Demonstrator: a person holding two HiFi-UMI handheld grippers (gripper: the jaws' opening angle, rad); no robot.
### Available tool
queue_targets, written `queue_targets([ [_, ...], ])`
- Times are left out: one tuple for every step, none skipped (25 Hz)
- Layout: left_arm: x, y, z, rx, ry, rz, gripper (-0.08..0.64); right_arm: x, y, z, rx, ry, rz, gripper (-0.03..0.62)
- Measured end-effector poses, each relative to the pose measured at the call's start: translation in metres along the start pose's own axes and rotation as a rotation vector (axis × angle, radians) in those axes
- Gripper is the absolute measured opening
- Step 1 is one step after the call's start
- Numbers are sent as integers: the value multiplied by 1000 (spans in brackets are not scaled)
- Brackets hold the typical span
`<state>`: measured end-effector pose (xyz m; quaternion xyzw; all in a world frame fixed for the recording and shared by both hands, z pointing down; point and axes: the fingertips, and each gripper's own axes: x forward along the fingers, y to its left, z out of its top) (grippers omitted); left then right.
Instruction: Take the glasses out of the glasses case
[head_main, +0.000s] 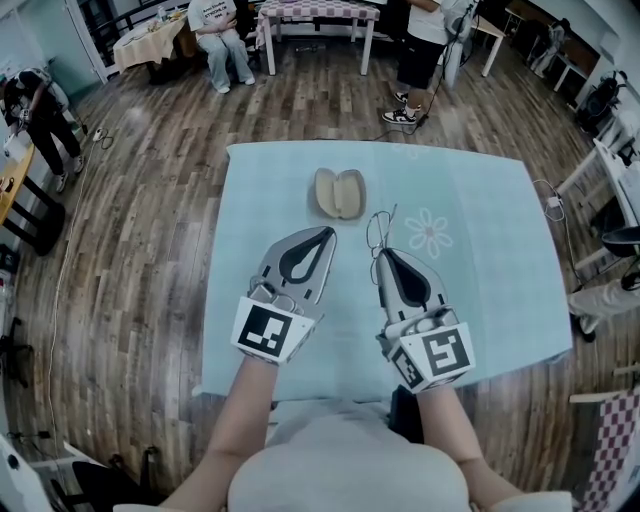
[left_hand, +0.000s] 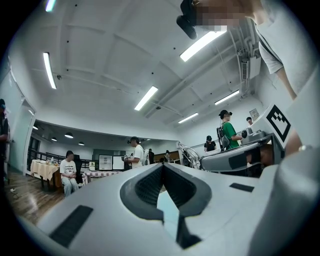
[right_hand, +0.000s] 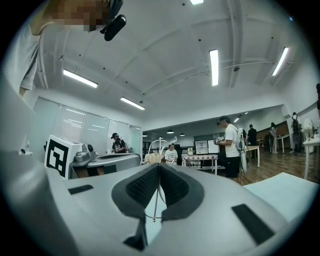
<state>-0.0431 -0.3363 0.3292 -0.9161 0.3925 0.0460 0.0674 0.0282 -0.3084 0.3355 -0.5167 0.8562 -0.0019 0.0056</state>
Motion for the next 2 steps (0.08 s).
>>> queue_targets([
  [0, 1, 0, 1, -1, 0, 8, 1, 1, 0, 1, 1, 1, 14],
  [-1, 2, 1, 3, -2, -1, 8, 2, 2, 0, 1, 2, 3, 14],
])
